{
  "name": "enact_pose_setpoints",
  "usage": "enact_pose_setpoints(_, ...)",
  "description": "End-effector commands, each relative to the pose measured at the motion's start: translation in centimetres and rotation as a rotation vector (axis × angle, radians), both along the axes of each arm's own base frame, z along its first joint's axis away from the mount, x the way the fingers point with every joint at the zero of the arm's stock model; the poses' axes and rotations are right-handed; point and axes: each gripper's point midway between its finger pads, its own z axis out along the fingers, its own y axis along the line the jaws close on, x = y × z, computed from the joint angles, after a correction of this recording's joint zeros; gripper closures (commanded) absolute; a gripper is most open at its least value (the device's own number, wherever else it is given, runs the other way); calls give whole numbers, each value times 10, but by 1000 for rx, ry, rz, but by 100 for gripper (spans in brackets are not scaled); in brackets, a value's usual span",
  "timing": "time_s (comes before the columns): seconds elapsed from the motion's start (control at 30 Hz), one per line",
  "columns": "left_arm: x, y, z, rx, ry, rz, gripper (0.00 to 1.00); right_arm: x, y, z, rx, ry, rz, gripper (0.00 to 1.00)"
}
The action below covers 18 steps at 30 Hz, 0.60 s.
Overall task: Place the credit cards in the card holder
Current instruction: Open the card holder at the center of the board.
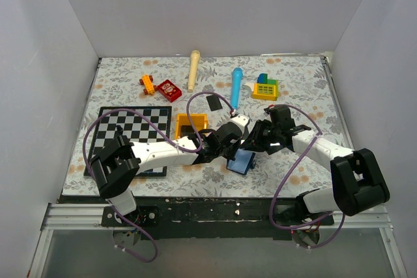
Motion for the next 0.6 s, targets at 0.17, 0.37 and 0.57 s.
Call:
enact_pose_setpoints(0.17, 2, -9, 9, -43, -23, -11, 100, 6, 8, 14, 38, -7, -23, 71)
enact_pose_setpoints(0.37, 2, -9, 10, -46, -24, -11, 100, 6, 13, 23, 75, 3, -28, 70)
enact_pose_setpoints(0.57, 1, -9, 9, -43, -22, -12, 100, 7, 8, 32, 58, -23, -51, 69)
